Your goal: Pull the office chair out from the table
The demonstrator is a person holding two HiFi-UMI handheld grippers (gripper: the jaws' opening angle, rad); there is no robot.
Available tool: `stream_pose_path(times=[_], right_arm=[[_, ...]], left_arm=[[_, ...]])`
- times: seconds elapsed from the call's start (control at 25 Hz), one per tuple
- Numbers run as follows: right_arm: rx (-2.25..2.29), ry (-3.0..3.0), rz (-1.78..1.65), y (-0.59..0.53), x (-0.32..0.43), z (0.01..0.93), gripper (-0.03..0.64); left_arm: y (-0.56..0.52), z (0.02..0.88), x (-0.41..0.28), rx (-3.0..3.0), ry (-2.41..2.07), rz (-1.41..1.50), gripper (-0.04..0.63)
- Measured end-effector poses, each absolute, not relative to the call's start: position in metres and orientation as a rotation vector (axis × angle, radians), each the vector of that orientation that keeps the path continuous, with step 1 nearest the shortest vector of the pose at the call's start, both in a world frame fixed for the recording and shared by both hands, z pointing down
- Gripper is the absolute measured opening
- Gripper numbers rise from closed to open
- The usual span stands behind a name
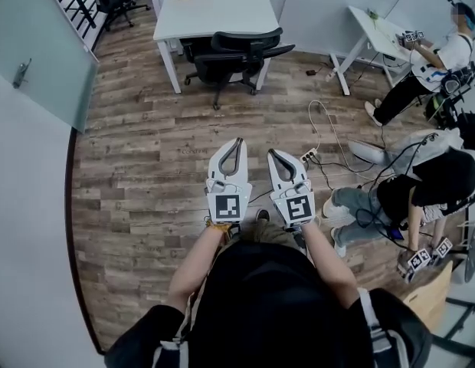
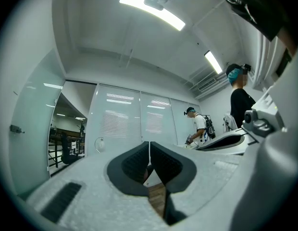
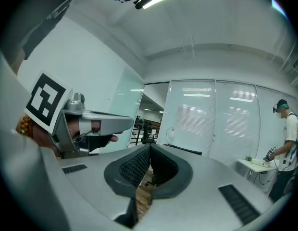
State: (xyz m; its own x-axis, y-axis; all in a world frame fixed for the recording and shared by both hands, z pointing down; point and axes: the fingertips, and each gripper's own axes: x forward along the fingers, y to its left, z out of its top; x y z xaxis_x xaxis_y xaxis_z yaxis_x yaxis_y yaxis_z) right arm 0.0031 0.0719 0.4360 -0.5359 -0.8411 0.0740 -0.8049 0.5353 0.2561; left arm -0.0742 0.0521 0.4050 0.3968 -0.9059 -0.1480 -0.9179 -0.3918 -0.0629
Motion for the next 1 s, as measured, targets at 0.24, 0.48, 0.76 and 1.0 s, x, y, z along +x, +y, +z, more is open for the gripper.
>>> stream_pose_path(times=[0.24, 0.48, 0.76, 1.0], right_arm=[[1.404, -2.605, -0.300, 0.041, 0.001, 0.439, 0.006], [1.404, -2.641, -0.298, -0.004, 0.011, 0.446, 0.006], [1.406, -2.675, -0.289, -0.073, 0.028, 0.444, 0.006], [1.392, -2.681, -0.280, -0.132, 0.050, 0.446, 0.006]], left_arm=[[0.026, 0.409, -0.075, -2.497, 1.642, 0.128, 0.025], [-0.012, 0.415, -0.067, -2.461, 1.624, 0.048, 0.025], [-0.072, 0.418, -0.056, -2.438, 1.647, -0.004, 0.025], [-0.125, 0.417, -0.039, -2.421, 1.662, -0.028, 0.025]])
